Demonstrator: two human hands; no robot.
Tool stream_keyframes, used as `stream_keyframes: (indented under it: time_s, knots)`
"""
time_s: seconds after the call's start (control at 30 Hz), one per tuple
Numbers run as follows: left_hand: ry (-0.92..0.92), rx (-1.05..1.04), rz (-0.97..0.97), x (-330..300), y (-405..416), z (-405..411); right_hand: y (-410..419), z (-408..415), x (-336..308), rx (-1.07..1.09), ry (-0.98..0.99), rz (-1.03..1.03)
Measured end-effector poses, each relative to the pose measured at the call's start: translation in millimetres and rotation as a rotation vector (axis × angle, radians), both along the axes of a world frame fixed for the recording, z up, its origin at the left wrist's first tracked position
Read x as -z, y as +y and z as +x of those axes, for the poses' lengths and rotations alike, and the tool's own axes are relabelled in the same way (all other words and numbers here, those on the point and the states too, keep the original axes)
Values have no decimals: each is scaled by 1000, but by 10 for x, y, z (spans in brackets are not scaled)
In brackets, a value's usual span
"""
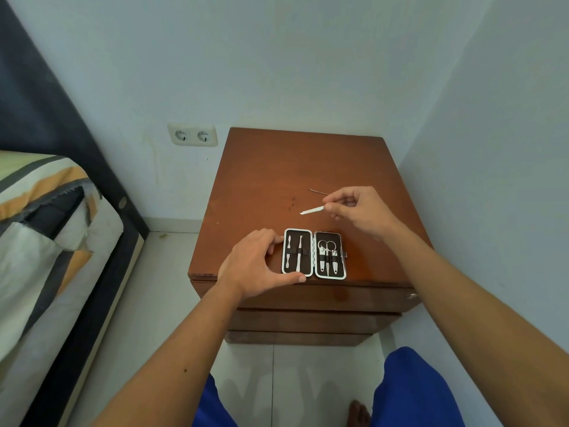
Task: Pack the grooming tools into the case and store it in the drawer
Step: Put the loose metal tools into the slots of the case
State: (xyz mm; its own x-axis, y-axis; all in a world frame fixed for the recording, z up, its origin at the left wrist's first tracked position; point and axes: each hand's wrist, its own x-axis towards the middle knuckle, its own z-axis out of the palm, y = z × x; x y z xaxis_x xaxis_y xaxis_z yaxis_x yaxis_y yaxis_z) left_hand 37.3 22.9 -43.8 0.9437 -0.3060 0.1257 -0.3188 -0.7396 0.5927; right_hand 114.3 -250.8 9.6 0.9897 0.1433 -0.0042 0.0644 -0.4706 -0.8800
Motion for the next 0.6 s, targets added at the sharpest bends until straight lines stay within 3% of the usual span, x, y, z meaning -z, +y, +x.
stream_keyframes:
  time_s: [0.3,0.6]
  knots:
    - [-5,-4,3,2,7,2,-38,-95,59,-33,45,-13]
    - [-7,-2,-5,-3,10,-3,-24,-107,76,69,86,357]
